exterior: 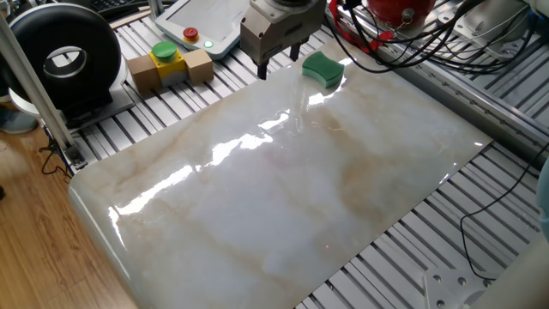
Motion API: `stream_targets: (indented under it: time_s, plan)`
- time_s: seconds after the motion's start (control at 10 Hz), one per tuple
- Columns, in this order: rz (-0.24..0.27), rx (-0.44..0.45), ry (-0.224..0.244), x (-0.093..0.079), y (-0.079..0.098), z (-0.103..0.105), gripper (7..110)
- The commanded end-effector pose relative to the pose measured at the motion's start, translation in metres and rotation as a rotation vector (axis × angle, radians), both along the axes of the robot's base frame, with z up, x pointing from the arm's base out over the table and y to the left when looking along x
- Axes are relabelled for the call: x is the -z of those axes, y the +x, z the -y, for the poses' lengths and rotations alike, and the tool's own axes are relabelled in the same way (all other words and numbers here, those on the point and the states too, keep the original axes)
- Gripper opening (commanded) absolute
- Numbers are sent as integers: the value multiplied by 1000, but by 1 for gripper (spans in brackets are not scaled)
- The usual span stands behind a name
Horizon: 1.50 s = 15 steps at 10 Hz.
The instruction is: Clean the tabletop with a sponge
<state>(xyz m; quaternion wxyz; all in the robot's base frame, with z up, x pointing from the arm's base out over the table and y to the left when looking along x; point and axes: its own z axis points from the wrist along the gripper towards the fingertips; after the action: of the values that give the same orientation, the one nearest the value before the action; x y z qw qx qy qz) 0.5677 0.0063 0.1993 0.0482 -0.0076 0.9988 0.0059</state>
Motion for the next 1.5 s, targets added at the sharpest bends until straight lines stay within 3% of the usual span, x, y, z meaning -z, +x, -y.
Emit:
stream_targets:
  time_s: [0.0, 0.7, 1.1, 1.4]
  plan:
    - [3, 4, 13, -1, 1, -3, 7]
    - [3, 4, 12, -1, 1, -3, 7]
    - [-25, 5, 9, 0, -6, -1, 7]
    - [-32, -8, 29, 0, -8, -7, 7]
